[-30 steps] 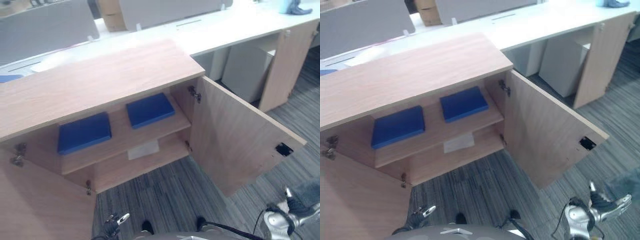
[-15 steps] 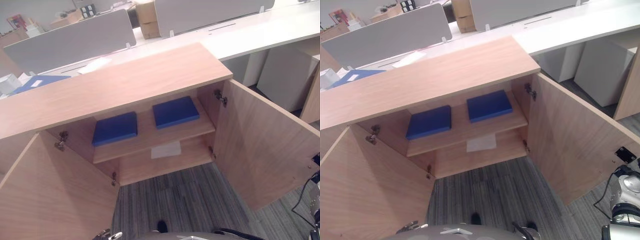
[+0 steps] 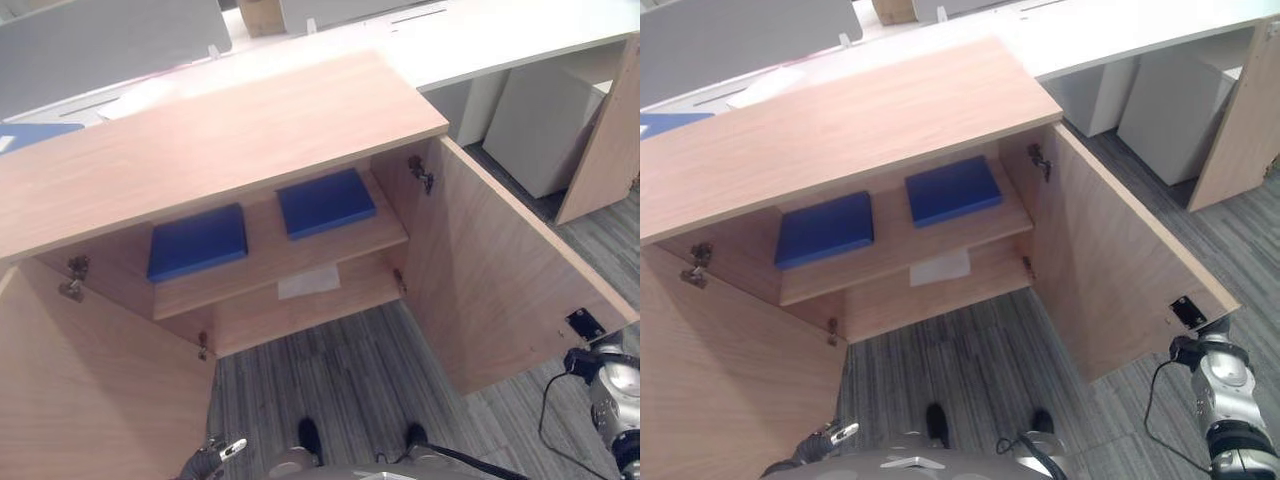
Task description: Put the empty folder in the office cabinet
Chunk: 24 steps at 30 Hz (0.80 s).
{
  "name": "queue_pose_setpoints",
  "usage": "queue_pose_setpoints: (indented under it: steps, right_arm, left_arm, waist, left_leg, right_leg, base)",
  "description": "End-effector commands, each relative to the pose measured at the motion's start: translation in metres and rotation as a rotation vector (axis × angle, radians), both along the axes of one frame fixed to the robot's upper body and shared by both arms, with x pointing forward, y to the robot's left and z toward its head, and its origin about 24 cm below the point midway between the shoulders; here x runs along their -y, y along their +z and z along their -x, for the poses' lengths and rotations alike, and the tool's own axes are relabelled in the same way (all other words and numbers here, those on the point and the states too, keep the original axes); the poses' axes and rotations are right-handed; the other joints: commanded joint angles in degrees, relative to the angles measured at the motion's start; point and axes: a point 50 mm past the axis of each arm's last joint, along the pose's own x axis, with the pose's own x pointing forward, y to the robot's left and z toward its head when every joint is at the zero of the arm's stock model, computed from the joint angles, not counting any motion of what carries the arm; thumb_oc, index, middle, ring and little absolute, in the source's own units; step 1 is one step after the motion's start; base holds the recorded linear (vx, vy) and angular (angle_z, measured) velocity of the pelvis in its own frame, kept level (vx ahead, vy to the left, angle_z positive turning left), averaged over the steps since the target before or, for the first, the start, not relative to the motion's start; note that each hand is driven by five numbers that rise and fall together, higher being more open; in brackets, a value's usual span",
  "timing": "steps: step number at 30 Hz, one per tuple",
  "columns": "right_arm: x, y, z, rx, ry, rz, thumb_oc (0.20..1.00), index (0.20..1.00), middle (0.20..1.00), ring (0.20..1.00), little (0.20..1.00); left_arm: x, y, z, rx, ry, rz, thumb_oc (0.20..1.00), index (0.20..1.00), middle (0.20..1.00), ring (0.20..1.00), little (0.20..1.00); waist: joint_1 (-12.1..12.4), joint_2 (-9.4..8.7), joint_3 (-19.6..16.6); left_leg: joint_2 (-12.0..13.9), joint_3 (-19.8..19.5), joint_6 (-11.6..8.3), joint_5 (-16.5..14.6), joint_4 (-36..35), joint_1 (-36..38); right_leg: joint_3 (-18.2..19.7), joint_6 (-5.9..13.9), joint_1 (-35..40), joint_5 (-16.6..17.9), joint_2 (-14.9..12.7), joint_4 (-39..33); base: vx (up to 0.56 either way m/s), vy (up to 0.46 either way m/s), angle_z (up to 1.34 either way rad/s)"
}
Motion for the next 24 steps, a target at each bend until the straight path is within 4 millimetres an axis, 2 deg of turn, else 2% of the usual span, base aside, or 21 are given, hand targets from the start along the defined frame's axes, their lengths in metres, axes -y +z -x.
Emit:
queue_pose_setpoints:
  steps: [1,2,4,8,9,10,17,18,20,23,24]
  right_arm:
    - [-0.071,0.013,-0.04,0.101,0.383,0.02,1.0,1.0,1.0,1.0,1.0]
    - [-0.075,0.011,-0.039,0.097,0.397,0.013,1.0,1.0,1.0,1.0,1.0]
    - [-0.097,0.001,-0.034,0.069,0.491,0.0,1.0,1.0,1.0,1.0,1.0]
    - [-0.125,-0.01,-0.028,0.047,0.604,-0.031,1.0,1.0,1.0,1.0,1.0]
    - [-0.126,-0.01,-0.027,0.047,0.611,-0.034,1.0,1.0,1.0,1.0,1.0]
    - [-0.137,-0.012,-0.028,0.048,0.655,-0.043,1.0,1.0,1.0,1.0,1.0]
    - [-0.177,-0.012,-0.037,0.074,0.791,-0.055,1.0,1.0,1.0,1.0,1.0]
    - [-0.197,-0.006,-0.048,0.101,0.821,-0.044,1.0,1.0,1.0,1.0,1.0]
    - [-0.2,-0.004,-0.052,0.106,0.818,-0.041,1.0,1.0,1.0,1.0,1.0]
    - [-0.213,0.005,-0.078,0.128,0.737,-0.023,1.0,1.0,1.0,1.0,1.0]
    - [-0.213,0.011,-0.093,0.129,0.667,-0.034,1.0,1.0,1.0,1.0,1.0]
  left_arm:
    - [-0.022,0.011,-0.019,0.081,-0.003,-0.067,1.0,1.0,1.0,1.0,1.0]
    - [-0.021,0.011,-0.019,0.081,0.001,-0.066,1.0,1.0,1.0,1.0,1.0]
    - [-0.016,0.01,-0.02,0.076,0.017,-0.061,1.0,1.0,1.0,1.0,1.0]
    - [-0.012,0.008,-0.017,0.073,0.029,-0.053,1.0,1.0,1.0,1.0,1.0]
    - [-0.012,0.008,-0.016,0.072,0.031,-0.052,1.0,1.0,1.0,1.0,1.0]
    - [-0.01,0.007,-0.014,0.071,0.029,-0.051,1.0,1.0,1.0,1.0,1.0]
    - [-0.006,0.004,-0.004,0.05,0.036,-0.066,1.0,1.0,1.0,1.0,1.0]
    - [-0.002,0.002,-0.004,0.05,0.024,-0.074,1.0,1.0,1.0,1.0,1.0]
    - [-0.002,0.002,-0.005,0.05,0.021,-0.079,1.0,1.0,1.0,1.0,1.0]
    - [-0.003,0.002,-0.008,0.055,0.015,-0.114,1.0,1.0,1.0,1.0,1.0]
    - [-0.004,0.003,-0.011,0.066,0.019,-0.144,1.0,1.0,1.0,1.0,1.0]
  waist:
    - [3.2,-5.3,0.82]
    - [3.26,-5.52,0.78]
    - [3.28,-6.32,0.23]
    - [3.88,-6.37,-0.58]
    - [3.91,-6.37,-0.64]
    - [4.47,-6.33,-0.94]
    - [7.5,-6.26,-2.34]
    - [9.15,-6.35,-3.04]
    - [9.53,-6.39,-3.2]
    - [11.79,-6.45,-3.7]
    - [13.07,-6.39,-3.9]
  left_leg:
    - [-3.11,1.96,0.89,-7.93,4.99,-3.43]
    - [-3.1,1.86,0.99,-8.37,5.53,-3.24]
    - [-3.05,1.55,0.8,-11.1,6.14,-0.87]
    - [-2.67,1.31,0.5,-10.53,2.54,1.7]
    - [-2.69,1.25,0.5,-10.47,2.34,1.79]
    - [-3.0,0.99,0.96,-9.33,1.29,1.46]
    - [-4.22,-1.58,1.43,-9.29,-1.74,2.82]
    - [-4.67,-2.79,1.8,-9.42,-2.35,3.02]
    - [-4.78,-3.02,1.87,-9.49,-2.35,3.02]
    - [-5.26,-4.16,2.15,-9.69,-2.36,3.22]
    - [-5.45,-4.74,2.22,-9.68,-2.36,3.35]
  right_leg:
    - [-1.53,-4.31,0.78,-6.76,1.23,3.56]
    - [-1.7,-4.31,0.76,-6.64,1.08,3.5]
    - [-2.57,-3.64,1.28,-6.49,0.55,2.6]
    - [-4.09,-3.0,1.67,-6.08,0.36,1.87]
    - [-4.15,-2.97,1.69,-6.08,0.36,1.86]
    - [-4.9,-3.08,1.04,-5.23,0.18,1.81]
    - [-6.66,-2.24,2.15,-4.93,-0.35,1.1]
    - [-7.48,-2.02,2.74,-5.02,-0.58,1.09]
    - [-7.67,-1.97,2.88,-5.01,-0.64,1.05]
    - [-8.9,-1.77,3.78,-4.9,-1.05,0.97]
    - [-9.63,-1.63,4.25,-4.67,-1.24,0.86]
  base:
    - [-0.03,0.026,-0.02]
    - [-0.03,0.068,0.02]
    - [0.04,0.123,0.03]
    - [0.05,0.128,0.15]
    - [-0.01,0.143,0.27]
    - [-0.01,0.147,0.3]
    - [0.05,0.11,0.28]
    - [0.07,0.09,0.29]
    - [0.06,0.068,0.35]
    - [0.07,0.055,0.24]
    - [0.08,0.043,0.26]
